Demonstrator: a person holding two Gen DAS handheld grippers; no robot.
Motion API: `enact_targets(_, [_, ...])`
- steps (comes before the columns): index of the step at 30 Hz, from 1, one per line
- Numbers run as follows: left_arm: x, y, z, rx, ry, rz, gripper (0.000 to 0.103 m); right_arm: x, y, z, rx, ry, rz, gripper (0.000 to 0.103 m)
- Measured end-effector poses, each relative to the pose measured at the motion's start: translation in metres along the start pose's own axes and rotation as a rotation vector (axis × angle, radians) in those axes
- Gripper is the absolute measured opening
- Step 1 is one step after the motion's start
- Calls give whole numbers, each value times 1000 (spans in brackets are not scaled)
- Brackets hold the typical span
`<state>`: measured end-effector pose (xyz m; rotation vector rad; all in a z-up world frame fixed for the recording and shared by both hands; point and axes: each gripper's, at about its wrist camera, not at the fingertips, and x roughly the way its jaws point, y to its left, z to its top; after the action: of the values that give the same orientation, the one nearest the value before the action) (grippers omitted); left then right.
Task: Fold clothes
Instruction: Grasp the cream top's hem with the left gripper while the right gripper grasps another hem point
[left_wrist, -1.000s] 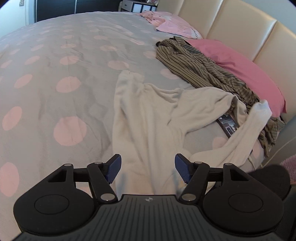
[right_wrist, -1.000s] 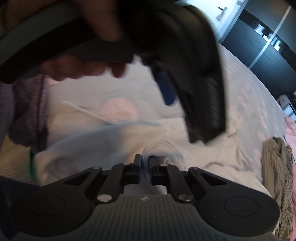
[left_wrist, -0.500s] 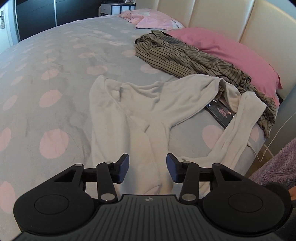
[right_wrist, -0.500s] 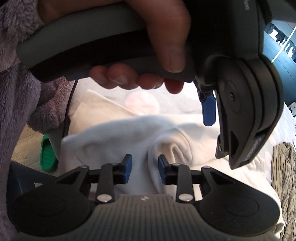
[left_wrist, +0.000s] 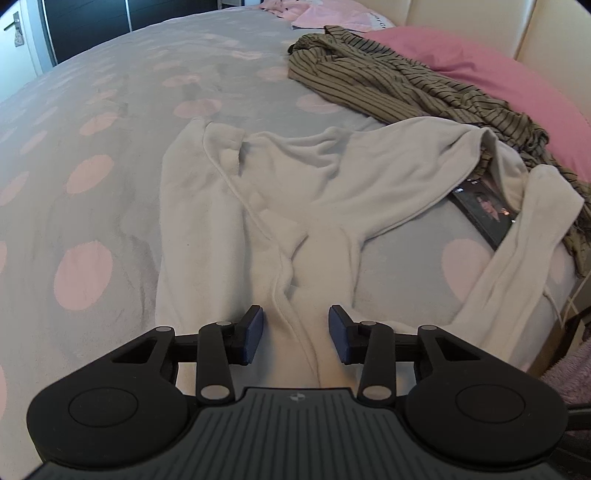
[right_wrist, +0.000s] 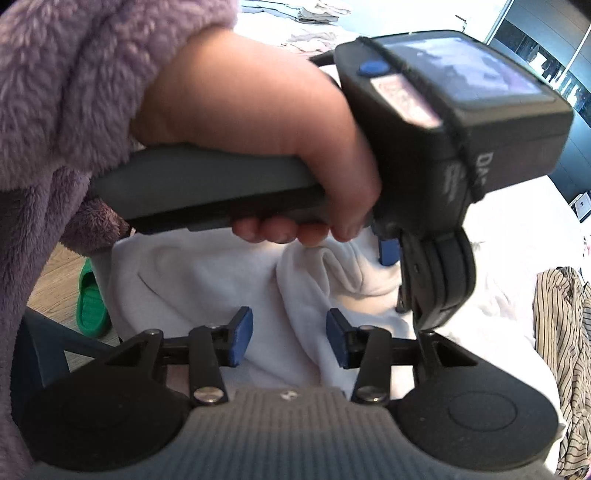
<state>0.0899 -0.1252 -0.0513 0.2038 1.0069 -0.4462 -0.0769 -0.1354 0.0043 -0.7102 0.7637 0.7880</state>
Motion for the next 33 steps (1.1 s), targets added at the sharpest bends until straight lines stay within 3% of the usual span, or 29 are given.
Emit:
enact_targets(6, [-6, 15, 3, -44, 5, 19, 7, -2, -14, -1, 29, 9, -30, 51])
enact_targets(12, [-19, 33, 2, -64, -5, 58, 2, -5, -35, -3, 87, 24, -59, 55])
enact_targets(18, [-39, 65, -1, -146, -57, 105, 2, -10, -72, -2, 204, 31, -68, 58])
enact_targets(24, [-42, 86, -4, -206, -57, 83, 2, -17, -119, 2, 291, 79, 59, 58])
enact_targets(28, [-41, 85, -6, -196, -56, 48, 4, -3, -148, -2, 227, 121, -12, 58])
enact_targets(31, [-39, 82, -7, -177, -51, 35, 16, 24, -179, 1, 261, 159, -59, 58])
enact_targets(33, [-38, 80, -6, -172, -48, 25, 30, 44, -199, 2, 293, 181, -81, 58])
